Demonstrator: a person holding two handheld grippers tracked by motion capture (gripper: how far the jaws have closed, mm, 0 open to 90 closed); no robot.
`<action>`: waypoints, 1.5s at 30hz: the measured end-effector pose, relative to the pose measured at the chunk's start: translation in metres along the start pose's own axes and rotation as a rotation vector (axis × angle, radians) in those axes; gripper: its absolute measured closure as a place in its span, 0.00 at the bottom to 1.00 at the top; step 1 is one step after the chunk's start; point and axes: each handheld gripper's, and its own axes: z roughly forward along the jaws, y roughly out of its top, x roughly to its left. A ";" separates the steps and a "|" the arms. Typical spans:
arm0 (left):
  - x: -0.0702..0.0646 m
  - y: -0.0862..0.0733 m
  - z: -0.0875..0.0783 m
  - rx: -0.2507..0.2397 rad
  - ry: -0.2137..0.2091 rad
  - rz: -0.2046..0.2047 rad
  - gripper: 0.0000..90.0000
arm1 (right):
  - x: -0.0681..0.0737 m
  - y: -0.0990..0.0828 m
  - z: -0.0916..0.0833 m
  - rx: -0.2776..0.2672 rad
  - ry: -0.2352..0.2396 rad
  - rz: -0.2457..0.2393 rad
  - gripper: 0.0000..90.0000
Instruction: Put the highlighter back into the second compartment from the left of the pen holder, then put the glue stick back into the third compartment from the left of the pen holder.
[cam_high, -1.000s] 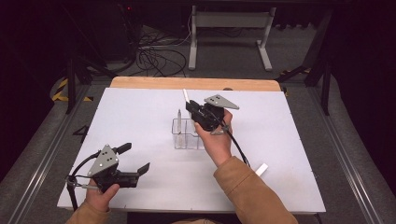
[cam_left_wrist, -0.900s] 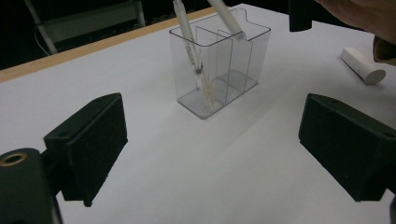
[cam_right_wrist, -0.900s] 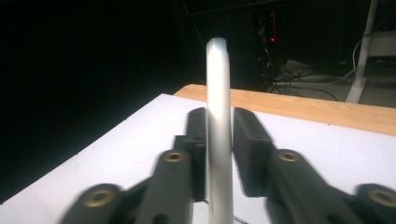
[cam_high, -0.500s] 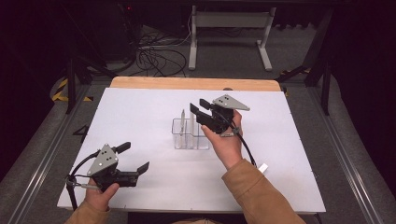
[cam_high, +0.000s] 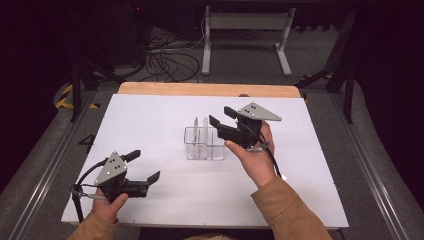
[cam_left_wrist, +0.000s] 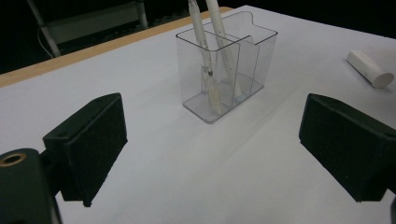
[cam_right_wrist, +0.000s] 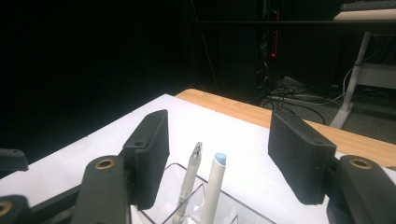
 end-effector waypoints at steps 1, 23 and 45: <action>0.000 0.000 0.000 0.000 0.000 0.000 0.09 | 0.000 0.000 -0.001 0.002 0.003 -0.001 0.43; 0.002 0.003 0.005 0.000 -0.003 0.007 0.09 | -0.025 0.003 -0.059 0.087 -0.027 -0.002 0.36; -0.030 0.015 0.023 0.019 -0.060 0.048 0.08 | -0.051 -0.027 -0.090 0.105 -0.046 -0.049 0.30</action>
